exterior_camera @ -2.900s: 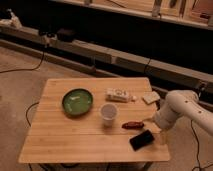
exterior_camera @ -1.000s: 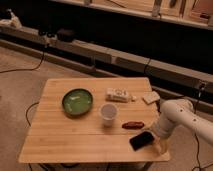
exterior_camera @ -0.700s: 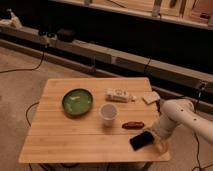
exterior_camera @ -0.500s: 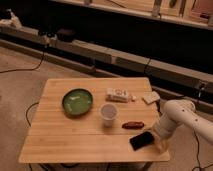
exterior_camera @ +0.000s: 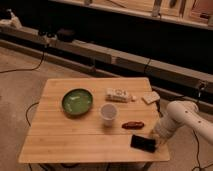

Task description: Place the eraser in the ceramic cup

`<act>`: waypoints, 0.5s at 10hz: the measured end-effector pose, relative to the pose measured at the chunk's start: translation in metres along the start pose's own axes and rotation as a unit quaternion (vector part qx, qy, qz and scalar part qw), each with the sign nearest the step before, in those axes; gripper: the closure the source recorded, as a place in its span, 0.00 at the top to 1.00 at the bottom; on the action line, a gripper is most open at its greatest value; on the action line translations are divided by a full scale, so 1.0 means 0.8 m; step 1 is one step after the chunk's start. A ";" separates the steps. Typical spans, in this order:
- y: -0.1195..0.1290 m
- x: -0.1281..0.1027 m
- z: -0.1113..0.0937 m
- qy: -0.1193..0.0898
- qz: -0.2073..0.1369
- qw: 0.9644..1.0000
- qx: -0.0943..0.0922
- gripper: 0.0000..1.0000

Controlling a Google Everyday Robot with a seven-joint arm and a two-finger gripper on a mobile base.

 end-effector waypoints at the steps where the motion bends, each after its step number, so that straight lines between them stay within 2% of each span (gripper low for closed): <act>1: 0.000 0.000 0.001 0.001 0.000 1.000 0.003 0.17; 5: -0.005 0.003 -0.007 0.012 0.005 1.000 0.017 0.17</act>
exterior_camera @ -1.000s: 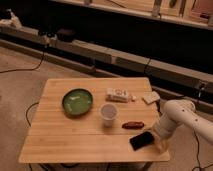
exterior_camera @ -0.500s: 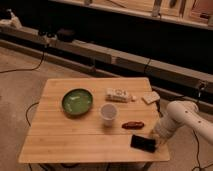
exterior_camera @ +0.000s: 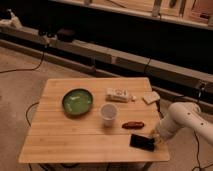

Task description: Place the eraser in the ceramic cup

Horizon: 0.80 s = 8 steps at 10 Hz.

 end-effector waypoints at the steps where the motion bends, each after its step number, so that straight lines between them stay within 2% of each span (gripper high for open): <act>1: -0.001 0.000 -0.003 0.001 0.003 1.000 0.004 0.17; 4: -0.004 -0.002 -0.025 -0.006 0.007 1.000 0.027 0.17; 8: 0.005 -0.017 -0.070 -0.031 -0.012 0.998 0.059 0.17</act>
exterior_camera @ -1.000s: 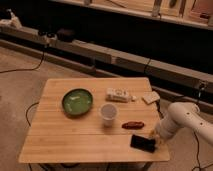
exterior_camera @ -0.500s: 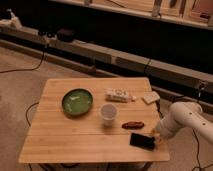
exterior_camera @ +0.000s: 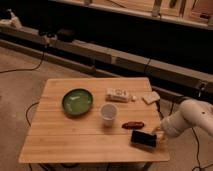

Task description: Place the eraser in the ceramic cup

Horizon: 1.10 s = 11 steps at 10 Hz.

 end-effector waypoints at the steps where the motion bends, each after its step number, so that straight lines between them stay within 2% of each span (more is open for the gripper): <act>1: 0.001 -0.001 -0.006 -0.006 0.001 1.000 0.005 0.17; 4: 0.004 -0.001 -0.038 -0.038 0.012 0.998 0.038 0.17; 6: -0.004 -0.001 -0.053 -0.051 0.009 0.997 0.053 0.17; 9: -0.033 0.009 -0.079 -0.058 0.003 0.995 0.076 0.17; 11: -0.058 0.010 -0.085 -0.057 -0.006 0.995 0.079 0.17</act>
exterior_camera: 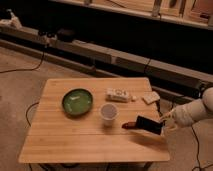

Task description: Place the eraser in the ceramic cup

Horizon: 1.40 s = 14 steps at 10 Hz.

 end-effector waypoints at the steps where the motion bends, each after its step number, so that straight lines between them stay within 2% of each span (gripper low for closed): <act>1: -0.014 -0.003 0.001 0.001 -0.005 1.000 0.000 0.17; 5: -0.074 -0.028 0.018 -0.005 -0.028 1.000 -0.005 0.17; 7: -0.101 -0.040 0.019 -0.018 -0.035 0.999 0.001 0.17; 9: -0.122 -0.052 0.022 -0.027 -0.046 0.999 -0.002 0.17; 14: -0.156 -0.067 0.056 -0.025 -0.064 0.997 -0.026 0.17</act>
